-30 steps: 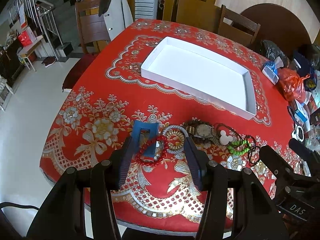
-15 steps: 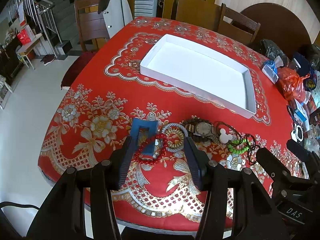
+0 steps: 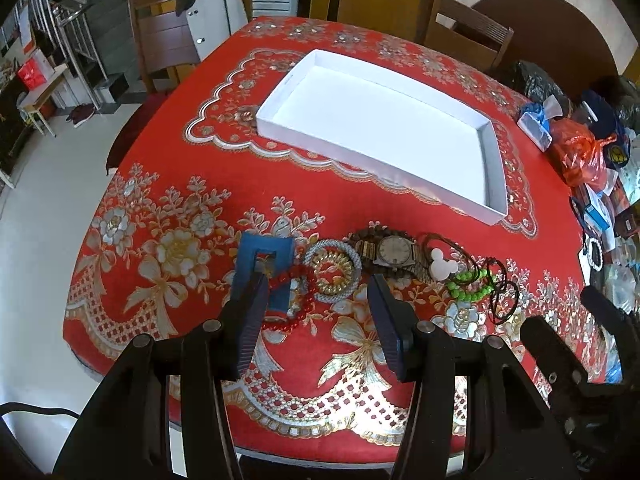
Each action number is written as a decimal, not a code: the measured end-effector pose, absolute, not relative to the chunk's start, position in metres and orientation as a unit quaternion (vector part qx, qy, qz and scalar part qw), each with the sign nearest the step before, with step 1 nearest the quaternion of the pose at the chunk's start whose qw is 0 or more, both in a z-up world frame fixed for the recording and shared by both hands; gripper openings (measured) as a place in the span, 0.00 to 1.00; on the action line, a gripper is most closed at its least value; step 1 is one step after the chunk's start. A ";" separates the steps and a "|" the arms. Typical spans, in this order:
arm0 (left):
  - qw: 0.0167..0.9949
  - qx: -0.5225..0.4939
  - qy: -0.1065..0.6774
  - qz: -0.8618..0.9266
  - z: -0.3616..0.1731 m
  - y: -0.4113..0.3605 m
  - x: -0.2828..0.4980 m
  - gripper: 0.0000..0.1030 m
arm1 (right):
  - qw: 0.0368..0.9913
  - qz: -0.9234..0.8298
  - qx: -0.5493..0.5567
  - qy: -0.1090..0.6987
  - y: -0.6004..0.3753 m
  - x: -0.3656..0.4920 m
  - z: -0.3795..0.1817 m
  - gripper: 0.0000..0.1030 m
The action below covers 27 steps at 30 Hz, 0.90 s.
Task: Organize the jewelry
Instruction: 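Lower the left tool toward the red bead bracelet beside the blue hair clip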
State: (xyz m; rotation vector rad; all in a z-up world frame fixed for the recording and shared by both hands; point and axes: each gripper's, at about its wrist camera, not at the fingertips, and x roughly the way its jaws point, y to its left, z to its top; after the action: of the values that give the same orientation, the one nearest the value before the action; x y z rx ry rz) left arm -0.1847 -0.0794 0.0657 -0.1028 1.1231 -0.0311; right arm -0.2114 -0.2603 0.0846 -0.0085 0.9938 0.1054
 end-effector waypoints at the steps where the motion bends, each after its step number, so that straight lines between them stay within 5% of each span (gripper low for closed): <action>1: 0.846 -0.047 0.531 -0.015 0.066 -0.080 -0.184 0.49 | 0.878 0.049 -0.002 0.476 -0.262 -0.212 0.084 1.00; 27: 0.823 -0.109 0.557 0.023 0.048 -0.031 -0.177 0.49 | 0.865 0.065 0.029 0.496 -0.273 -0.189 0.065 1.00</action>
State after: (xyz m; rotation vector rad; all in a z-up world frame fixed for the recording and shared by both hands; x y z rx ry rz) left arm -0.1768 -0.0309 0.0478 -0.2326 1.1857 0.0495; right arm -0.1890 -0.2727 0.0650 0.0603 1.0396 0.1366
